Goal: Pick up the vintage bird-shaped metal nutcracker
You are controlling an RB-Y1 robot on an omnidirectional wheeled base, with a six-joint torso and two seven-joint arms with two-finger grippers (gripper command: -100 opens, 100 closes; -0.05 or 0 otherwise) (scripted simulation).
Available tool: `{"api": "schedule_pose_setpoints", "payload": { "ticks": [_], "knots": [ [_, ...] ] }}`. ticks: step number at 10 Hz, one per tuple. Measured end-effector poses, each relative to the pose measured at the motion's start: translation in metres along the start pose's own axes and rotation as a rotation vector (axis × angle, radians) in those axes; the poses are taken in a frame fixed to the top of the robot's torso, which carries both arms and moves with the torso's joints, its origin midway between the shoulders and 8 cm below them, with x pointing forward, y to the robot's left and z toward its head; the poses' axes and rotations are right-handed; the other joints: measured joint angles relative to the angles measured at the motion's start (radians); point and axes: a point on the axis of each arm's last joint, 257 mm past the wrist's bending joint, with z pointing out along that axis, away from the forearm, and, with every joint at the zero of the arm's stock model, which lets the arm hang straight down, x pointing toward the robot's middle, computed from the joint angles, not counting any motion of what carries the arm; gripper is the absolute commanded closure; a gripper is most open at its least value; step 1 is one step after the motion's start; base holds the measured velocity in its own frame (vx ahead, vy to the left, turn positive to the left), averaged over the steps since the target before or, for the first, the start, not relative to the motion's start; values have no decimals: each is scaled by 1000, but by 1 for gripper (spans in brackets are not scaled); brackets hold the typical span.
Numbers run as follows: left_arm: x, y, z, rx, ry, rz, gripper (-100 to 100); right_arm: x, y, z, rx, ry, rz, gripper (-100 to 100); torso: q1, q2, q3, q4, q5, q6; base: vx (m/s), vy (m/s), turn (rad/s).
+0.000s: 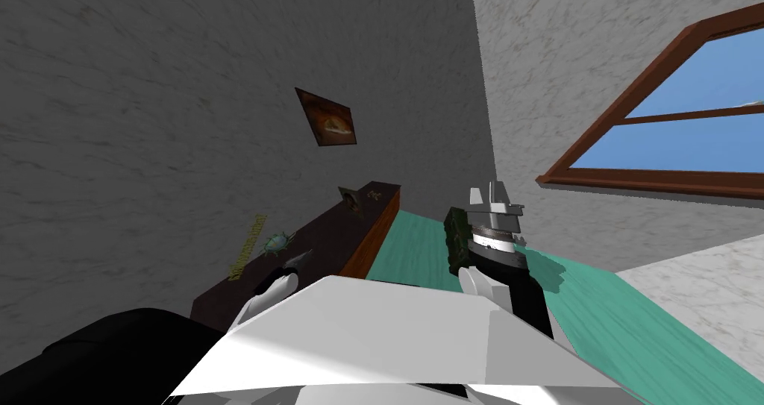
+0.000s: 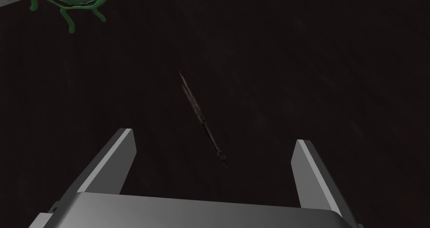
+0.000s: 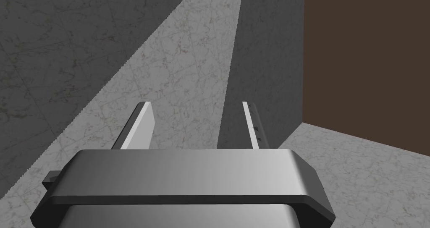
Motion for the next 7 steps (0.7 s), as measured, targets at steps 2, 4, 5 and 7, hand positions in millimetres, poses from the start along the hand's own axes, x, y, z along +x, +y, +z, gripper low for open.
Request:
{"api": "schedule_pose_setpoints", "payload": {
  "ticks": [2, 4, 5, 7],
  "knots": [
    [-20, -17, 2, 31, -57, -61, -100, 0, 0, 0, 0, 0, 0, 0, 0, -1, -1, 0, 0, 0, 71, 12, -133],
    [-41, -34, 1, 65, -113, -120, -100, 0, 0, 0, 0, 0, 0, 0, 1, -1, -1, 0, 0, 0, 61, 19, -118],
    [-53, -45, 4, 86, -141, -149, -100, 0, 0, 0, 0, 0, 0, 0, 1, -2, -1, 0, 0, 0, 54, 18, -101],
    [-76, -68, -3, 126, -194, -207, -100, 0, 0, 0, 0, 0, 0, 0, 1, -2, -1, 0, 0, 0, 71, 25, -119]
  ]
}}
